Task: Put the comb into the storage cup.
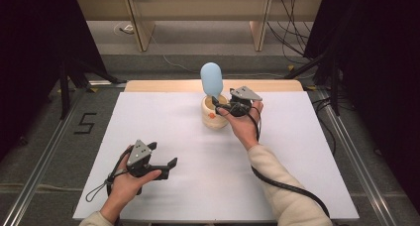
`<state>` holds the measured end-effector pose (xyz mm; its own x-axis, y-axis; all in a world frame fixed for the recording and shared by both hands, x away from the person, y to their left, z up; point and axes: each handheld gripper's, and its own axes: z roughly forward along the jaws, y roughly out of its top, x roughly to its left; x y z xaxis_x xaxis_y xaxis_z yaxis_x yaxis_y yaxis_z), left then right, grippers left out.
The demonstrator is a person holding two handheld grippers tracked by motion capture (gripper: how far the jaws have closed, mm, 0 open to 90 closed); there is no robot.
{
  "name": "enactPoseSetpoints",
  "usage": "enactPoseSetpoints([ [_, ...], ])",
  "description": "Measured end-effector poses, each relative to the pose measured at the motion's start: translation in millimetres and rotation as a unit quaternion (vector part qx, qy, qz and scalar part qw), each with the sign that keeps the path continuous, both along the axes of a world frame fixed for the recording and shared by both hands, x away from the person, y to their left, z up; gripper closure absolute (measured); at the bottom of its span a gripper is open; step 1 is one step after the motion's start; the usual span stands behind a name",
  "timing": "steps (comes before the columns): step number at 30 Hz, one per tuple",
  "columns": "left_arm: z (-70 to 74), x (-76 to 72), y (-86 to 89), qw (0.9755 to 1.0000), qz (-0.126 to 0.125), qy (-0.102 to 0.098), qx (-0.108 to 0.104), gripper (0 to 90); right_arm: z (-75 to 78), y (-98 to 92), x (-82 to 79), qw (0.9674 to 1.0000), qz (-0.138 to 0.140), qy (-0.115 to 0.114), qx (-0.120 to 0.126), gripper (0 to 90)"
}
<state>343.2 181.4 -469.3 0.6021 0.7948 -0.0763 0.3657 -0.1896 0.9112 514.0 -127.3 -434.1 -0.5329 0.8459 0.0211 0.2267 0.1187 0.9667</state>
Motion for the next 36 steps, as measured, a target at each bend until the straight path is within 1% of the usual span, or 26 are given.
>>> enactPoseSetpoints([
  [6, -0.3, 0.2, -0.1, 1.0, 0.001, 0.001, 0.001, 6.4, 0.7, -5.7, -2.7, 1.0, 0.0, 0.005, -0.007, 19.5],
  [12, -0.2, 0.2, -0.2, 1.0, 0.001, 0.001, 0.001, 6.5, 4.3, -10.6, -4.2, 0.9999, 0.002, 0.004, -0.012, 18.9],
  [17, -0.2, 0.2, -0.2, 1.0, 0.001, 0.001, 0.002, 6.5, 6.2, -17.4, -7.2, 0.9999, 0.001, 0.004, -0.012, 18.7],
  [19, -0.1, 0.2, -0.1, 1.0, 0.001, 0.001, 0.002, 6.5, 6.9, -20.2, -8.6, 0.9999, 0.003, 0.008, -0.015, 18.0],
  [22, -0.3, 0.2, -0.3, 1.0, 0.001, 0.001, 0.002, 6.5, 9.3, -24.7, -10.7, 0.9998, 0.004, 0.006, -0.018, 17.9],
  [27, -0.3, 0.3, -0.2, 1.0, 0.002, 0.002, 0.002, 6.5, 13.4, -32.8, -14.4, 0.9998, 0.005, 0.004, -0.019, 17.3],
  [36, -0.6, 0.3, 0.0, 1.0, 0.002, 0.004, 0.004, 6.7, 15.1, -46.4, -22.0, 0.9999, 0.005, 0.006, -0.014, 16.8],
])
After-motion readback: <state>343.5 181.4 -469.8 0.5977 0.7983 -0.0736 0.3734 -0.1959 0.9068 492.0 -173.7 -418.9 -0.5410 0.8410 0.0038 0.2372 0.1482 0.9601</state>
